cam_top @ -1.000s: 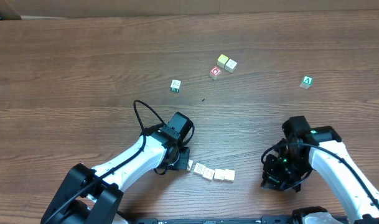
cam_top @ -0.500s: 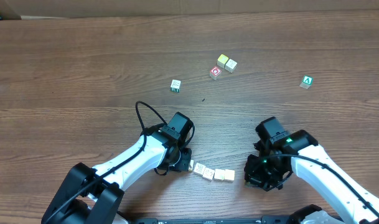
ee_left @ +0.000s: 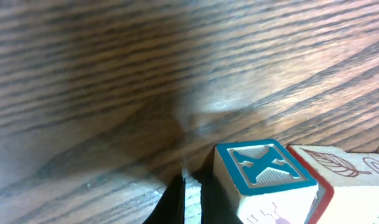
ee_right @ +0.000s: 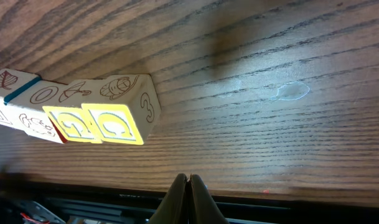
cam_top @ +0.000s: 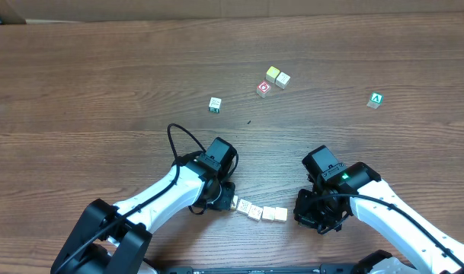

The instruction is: Flip 5 blocks

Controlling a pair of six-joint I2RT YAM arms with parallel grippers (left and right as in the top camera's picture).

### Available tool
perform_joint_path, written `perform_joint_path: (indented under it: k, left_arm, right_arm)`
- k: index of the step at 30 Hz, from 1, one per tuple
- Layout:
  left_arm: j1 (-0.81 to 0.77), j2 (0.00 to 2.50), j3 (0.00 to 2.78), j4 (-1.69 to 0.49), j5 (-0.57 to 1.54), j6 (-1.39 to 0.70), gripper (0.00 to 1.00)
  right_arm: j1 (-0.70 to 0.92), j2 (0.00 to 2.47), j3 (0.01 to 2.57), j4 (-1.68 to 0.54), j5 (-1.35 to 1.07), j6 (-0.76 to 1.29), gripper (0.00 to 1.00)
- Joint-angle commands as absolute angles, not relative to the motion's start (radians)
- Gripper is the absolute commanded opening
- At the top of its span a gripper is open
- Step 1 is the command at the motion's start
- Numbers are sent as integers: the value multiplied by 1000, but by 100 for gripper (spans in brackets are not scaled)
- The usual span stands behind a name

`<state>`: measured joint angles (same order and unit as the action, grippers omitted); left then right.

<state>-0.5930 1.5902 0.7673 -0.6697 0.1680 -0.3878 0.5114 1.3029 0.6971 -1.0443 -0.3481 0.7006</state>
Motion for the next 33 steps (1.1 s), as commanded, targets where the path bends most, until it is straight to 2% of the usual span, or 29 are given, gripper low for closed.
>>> perform_joint_path:
  k: [1,11,26,33]
  left_arm:
    - [-590,1613,758,-653,110,-350,4]
    - [-590,1613,758,-611,45,-255,4]
    - [-610,1613,758,-570,232,-73,4]
    - [-628,1613,758,-575,236,-118,4]
  right_arm:
    - [517,1303,691,-1040,-329,711,4]
    - [517,1303,691,-1041,-330,710,4]
    - [517,1303,691,-1041,-330,707,4]
    - [517,1303,691,-1046,-330,707,4]
